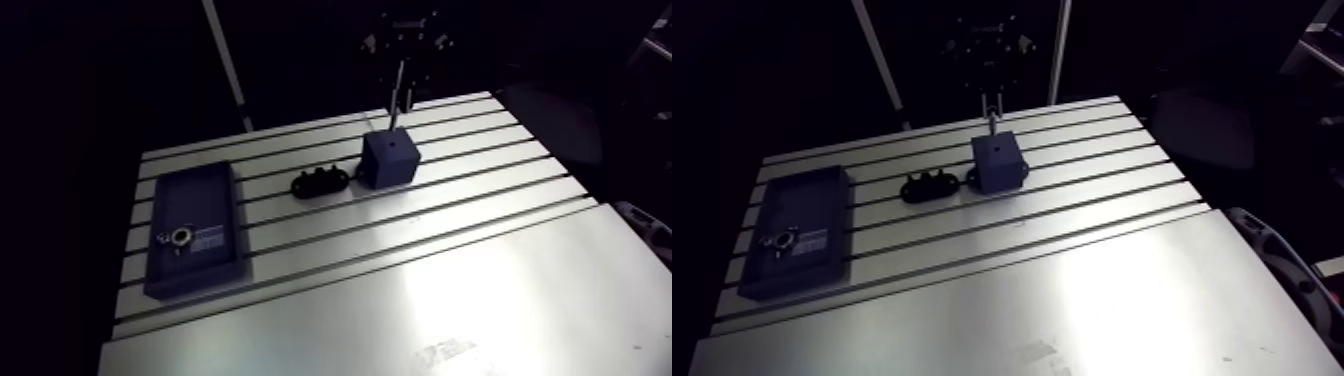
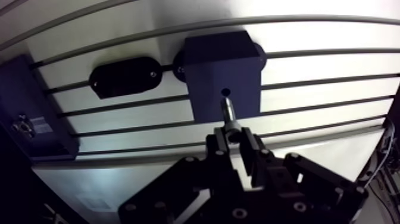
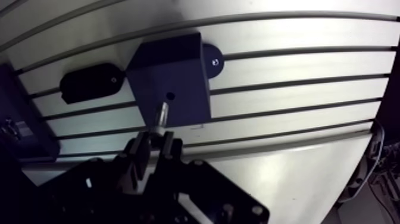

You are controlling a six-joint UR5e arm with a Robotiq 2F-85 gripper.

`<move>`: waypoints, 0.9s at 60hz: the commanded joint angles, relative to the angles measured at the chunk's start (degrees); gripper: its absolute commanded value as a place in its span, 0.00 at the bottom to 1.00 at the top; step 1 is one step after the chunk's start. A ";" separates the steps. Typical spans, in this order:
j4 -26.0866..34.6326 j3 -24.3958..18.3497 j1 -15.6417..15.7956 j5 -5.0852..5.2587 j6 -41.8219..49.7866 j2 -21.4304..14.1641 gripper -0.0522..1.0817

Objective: Pick up the M10 bolt and insert it into the hole until fully seated.

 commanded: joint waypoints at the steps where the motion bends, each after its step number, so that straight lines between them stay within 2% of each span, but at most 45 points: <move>1: -0.04 0.84 -0.07 -0.07 -0.01 -0.06 1.00; 54: -1.36 1.91 -0.16 -0.07 -0.01 -0.06 1.00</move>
